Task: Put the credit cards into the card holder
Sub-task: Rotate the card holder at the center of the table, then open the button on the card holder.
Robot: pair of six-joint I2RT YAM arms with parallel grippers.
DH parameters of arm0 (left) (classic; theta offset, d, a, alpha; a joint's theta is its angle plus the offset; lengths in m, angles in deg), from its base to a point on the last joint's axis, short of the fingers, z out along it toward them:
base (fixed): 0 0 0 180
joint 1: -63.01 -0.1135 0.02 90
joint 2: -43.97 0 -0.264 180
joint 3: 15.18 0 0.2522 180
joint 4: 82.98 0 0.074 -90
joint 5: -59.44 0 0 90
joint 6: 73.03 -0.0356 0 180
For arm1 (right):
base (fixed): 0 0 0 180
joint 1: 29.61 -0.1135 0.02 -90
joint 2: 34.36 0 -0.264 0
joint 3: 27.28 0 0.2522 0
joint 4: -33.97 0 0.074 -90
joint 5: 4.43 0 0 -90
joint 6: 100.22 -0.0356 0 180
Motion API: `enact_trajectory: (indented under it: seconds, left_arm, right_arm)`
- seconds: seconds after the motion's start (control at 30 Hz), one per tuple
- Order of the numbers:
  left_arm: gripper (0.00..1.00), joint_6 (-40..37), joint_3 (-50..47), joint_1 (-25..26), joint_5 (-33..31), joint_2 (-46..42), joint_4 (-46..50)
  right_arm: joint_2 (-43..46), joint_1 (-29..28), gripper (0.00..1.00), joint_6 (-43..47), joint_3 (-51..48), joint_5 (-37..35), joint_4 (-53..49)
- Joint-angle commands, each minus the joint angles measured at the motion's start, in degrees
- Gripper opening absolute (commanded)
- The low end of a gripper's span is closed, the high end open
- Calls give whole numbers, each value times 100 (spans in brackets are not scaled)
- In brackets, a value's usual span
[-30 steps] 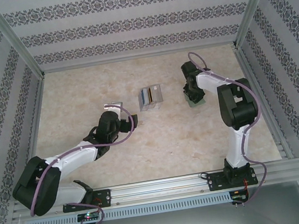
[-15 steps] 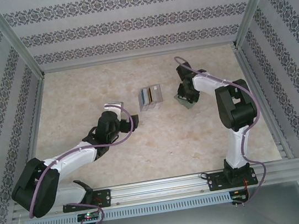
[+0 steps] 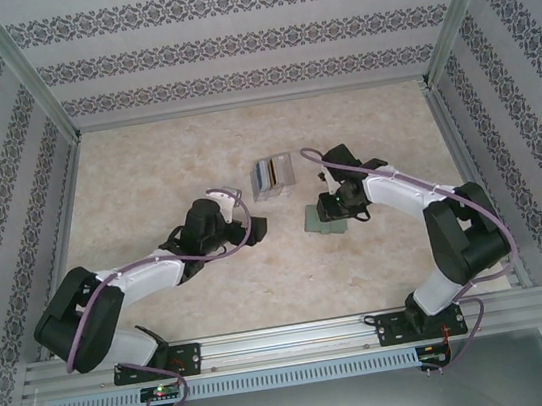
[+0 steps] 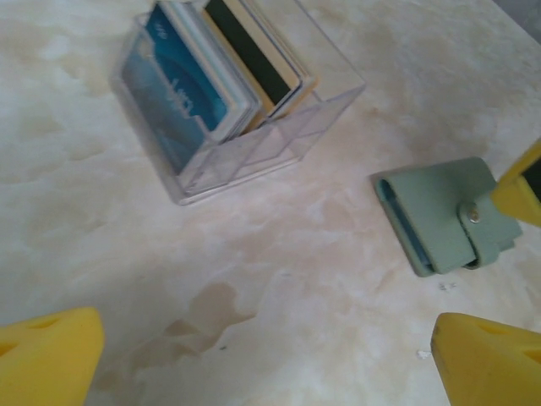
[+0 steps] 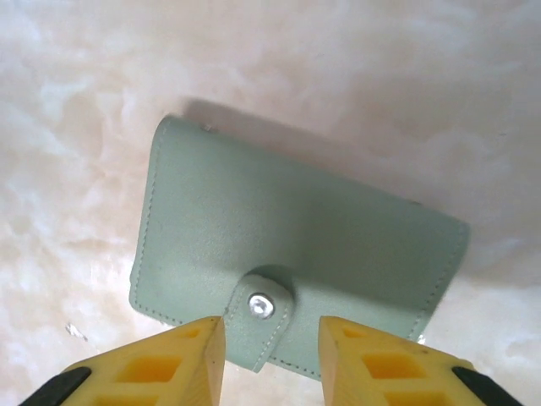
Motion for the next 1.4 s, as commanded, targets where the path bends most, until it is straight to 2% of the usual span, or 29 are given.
enact_trajectory:
  seconds: [0.0,0.07,0.13,0.27,0.33,0.4,0.5,0.57,0.63,0.7,0.8,0.97,1.1,1.23,1.37]
  left_arm:
    - [100,81,158,143,265,219,-404]
    - [100,152,43,183,253,223,-630]
    - [100,118,87,216,159,232,-572]
    - [100,89,185,234,154,187,-329]
    - [100,70,150,250,103,126,-354]
    - [100,74,154,250,54,97,-291]
    - [100,89,143,252,61,21,-242]
    - [100,405,39,254,162,95,-575]
    - [100,795,-12,249,571,385,-1009]
    - [100,981,150,249,753,649,-958]
    - [100,956,259,246,688,835,-821]
    - [100,909,315,226,554,716,-558]
    - [98,860,402,223,459,796,-391]
    - [95,797,450,224,358,861,-307]
    - [90,772,567,223,341,925,-137]
  right_arm:
    - [-59,-36,40,-697,-48,-40,222]
    - [-217,-302,44,-875,-81,-118,320]
    - [-427,-490,45,-1062,-35,-584,136]
    - [-698,-626,38,-1032,-118,-641,244]
    - [-768,-778,34,-825,-1,-947,82]
    - [-779,-857,26,-478,31,-848,188]
    - [-766,-965,19,273,153,-382,393]
    - [-647,-1139,19,878,125,-327,595]
    - [-457,-1290,23,1412,-37,-231,1025]
    - [-313,-1319,27,1724,-113,-80,1403]
    - [-219,-1275,30,1426,14,-750,1309]
    - [-58,-1076,30,1032,59,50,1004]
    - [307,-913,31,228,-321,625,1122]
    - [459,-858,38,-1202,-329,1,650]
    - [53,-1005,42,-1432,-243,-51,702]
